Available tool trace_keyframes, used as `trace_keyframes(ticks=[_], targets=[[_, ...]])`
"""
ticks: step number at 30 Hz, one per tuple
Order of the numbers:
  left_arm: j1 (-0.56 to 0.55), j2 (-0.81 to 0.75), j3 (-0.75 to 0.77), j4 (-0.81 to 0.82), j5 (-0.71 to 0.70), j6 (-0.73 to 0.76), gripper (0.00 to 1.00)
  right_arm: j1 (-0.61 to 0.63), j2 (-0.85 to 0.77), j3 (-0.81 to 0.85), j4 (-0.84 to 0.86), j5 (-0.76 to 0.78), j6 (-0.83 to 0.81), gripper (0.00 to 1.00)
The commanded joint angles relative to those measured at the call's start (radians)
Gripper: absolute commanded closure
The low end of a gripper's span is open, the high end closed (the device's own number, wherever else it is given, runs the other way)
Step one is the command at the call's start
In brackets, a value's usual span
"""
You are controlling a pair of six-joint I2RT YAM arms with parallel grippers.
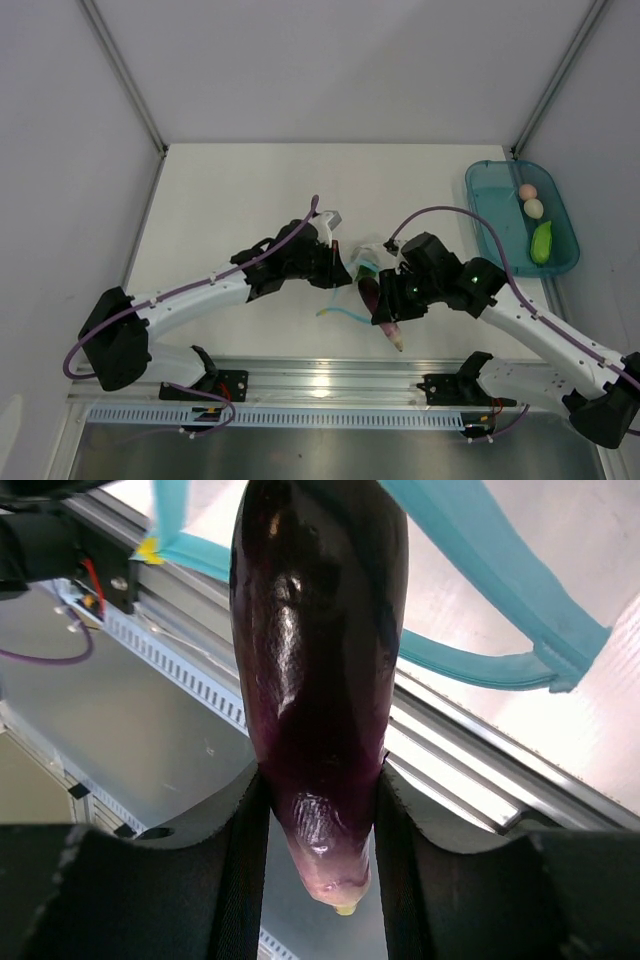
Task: Place the food in the zip-top bag and seal the zipper
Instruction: Place the fake vegetable in the zipper food storage bag.
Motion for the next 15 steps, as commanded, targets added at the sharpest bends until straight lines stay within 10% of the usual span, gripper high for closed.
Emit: trace_keyframes(ticks=[1,15], targets=[[0.003,-0.045,-0.029,0.096,0.048,0.013,0.99,0.01,0.022,-0.024,0.014,0.003,0.015,1.0],[0.0,-0.107,-0.105,0.217,0.111,-0.038,0.99,0.013,0.174,-0.016,0.181,0.062,0.041,0.89]])
